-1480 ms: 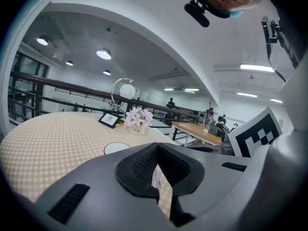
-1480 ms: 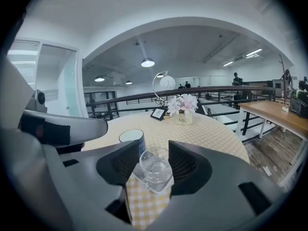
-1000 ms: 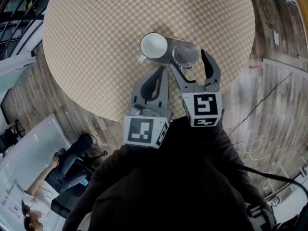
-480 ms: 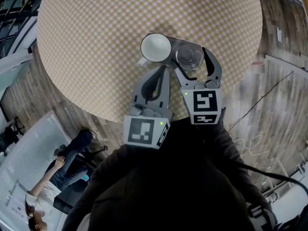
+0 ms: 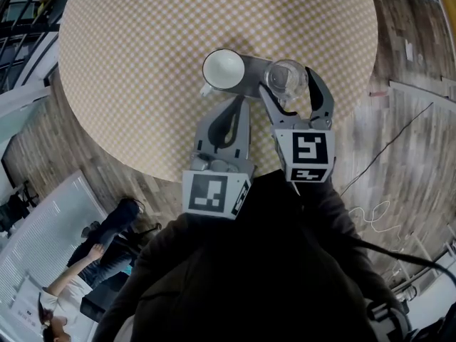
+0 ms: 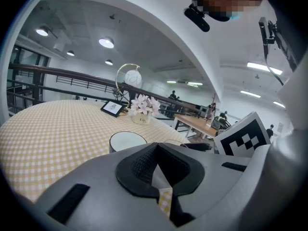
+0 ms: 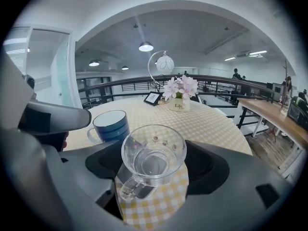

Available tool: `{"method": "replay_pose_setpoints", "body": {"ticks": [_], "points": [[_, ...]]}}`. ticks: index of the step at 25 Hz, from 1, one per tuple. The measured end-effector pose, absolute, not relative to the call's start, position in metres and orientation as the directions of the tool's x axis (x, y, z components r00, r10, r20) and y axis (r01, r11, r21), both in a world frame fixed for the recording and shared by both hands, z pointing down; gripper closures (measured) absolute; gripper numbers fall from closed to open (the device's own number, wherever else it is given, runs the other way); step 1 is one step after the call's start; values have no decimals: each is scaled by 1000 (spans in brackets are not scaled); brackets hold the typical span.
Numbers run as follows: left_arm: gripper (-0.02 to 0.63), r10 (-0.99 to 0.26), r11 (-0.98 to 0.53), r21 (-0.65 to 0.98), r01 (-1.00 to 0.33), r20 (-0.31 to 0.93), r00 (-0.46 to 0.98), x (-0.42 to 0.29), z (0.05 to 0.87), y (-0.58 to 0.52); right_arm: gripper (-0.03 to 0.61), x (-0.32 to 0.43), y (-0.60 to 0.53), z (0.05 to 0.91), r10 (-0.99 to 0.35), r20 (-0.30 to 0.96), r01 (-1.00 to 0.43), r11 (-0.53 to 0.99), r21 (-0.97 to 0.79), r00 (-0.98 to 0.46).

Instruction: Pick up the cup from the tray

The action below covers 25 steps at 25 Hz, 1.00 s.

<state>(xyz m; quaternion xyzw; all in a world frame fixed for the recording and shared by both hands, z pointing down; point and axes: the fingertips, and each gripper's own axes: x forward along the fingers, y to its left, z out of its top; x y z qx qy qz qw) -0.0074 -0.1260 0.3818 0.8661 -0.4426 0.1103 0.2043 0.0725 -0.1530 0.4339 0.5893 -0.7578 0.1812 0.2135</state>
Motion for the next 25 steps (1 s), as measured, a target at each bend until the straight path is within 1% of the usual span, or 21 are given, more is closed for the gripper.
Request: {"method": "replay_pose_setpoints", "body": {"ticks": [7, 12, 17, 22, 25], "points": [[609, -691, -583, 245, -774, 352, 632, 23, 373, -118, 225, 113, -141, 427, -835, 533, -987, 160, -5, -138], [609, -657, -618, 242, -748, 364, 660, 41, 376, -114, 225, 135, -134, 438, -825, 556, -993, 113, -11, -100], [609, -645, -609, 277, -743, 371, 668, 45, 383, -116, 225, 141, -130, 455, -811, 579, -996, 88, -27, -87], [609, -612, -634, 276, -722, 391, 687, 48, 392, -114, 225, 146, -123, 471, -789, 610, -997, 65, -29, -69], [609, -609, -621, 302, -723, 395, 688, 52, 397, -116, 225, 149, -124, 477, -793, 606, -998, 55, -31, -63]]}}
